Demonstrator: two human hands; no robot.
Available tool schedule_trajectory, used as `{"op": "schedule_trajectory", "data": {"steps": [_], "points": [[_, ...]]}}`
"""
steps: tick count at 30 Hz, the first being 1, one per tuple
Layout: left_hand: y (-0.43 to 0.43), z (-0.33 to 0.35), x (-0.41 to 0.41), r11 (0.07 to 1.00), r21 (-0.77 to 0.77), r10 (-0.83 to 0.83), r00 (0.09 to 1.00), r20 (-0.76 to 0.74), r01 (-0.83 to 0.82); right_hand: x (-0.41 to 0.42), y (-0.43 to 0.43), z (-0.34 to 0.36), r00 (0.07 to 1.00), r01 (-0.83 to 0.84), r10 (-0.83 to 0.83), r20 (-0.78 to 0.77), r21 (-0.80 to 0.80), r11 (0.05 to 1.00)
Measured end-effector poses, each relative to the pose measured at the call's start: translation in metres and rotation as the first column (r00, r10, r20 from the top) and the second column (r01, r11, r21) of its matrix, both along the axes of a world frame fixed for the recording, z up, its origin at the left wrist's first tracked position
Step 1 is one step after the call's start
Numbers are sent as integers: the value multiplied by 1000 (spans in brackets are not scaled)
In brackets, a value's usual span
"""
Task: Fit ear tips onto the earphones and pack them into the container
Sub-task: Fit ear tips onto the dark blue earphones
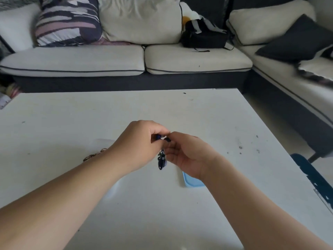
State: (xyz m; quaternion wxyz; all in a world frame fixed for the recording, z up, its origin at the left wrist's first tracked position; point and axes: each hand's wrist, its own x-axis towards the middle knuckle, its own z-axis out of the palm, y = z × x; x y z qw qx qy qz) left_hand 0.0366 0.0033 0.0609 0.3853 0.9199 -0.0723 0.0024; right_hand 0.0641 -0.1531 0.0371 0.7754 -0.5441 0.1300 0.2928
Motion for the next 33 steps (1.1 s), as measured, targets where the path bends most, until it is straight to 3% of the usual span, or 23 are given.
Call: {"op": "schedule_trajectory", "data": {"steps": [5,16,25,33], "points": [[1,1,2,992,-81,89,995,-41,-92,-1,-4,1,999,0,2,-34,79,997],[-2,1,3,976,-198,87,996,-17,-89,-6,-20,5,1000,-6,4,7,207,978],[3,5,1,893,-406,162,981,-110,-193,0,-32,2,961,-9,-21,277,107,994],[-3,11,-3,901,-405,114,986,-125,-156,-2,-29,1,929,-3,-8,370,29,1000]]}}
